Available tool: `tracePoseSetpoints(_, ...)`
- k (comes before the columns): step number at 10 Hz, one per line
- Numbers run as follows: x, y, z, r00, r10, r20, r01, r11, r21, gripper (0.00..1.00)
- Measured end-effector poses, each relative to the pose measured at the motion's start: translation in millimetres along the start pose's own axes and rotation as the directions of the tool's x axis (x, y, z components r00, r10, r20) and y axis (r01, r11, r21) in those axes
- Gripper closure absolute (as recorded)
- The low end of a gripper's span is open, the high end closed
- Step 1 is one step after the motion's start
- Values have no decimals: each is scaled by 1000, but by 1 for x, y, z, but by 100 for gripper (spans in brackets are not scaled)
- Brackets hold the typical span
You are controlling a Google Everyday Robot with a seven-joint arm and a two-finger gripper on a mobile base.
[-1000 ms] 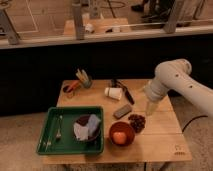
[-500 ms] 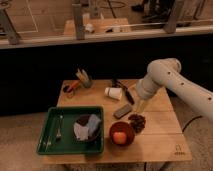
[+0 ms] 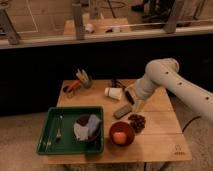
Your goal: Place sponge in red bowl
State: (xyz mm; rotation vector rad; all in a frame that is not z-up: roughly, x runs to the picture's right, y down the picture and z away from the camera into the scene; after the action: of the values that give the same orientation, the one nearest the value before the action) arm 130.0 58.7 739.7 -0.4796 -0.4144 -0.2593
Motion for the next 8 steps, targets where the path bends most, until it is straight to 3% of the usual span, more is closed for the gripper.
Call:
tracePoseSetpoints(2, -32, -15, 14, 997, -71, 25, 71, 997, -6, 20)
tracePoseSetpoints(4, -75, -30, 34, 985, -163, 54, 164, 986, -27, 20)
tracePoseSetpoints(5, -86, -32, 41, 979, -191, 66, 193, 981, -33, 20)
tracePoseSetpoints(8, -86, -32, 42, 979, -193, 68, 196, 980, -34, 20)
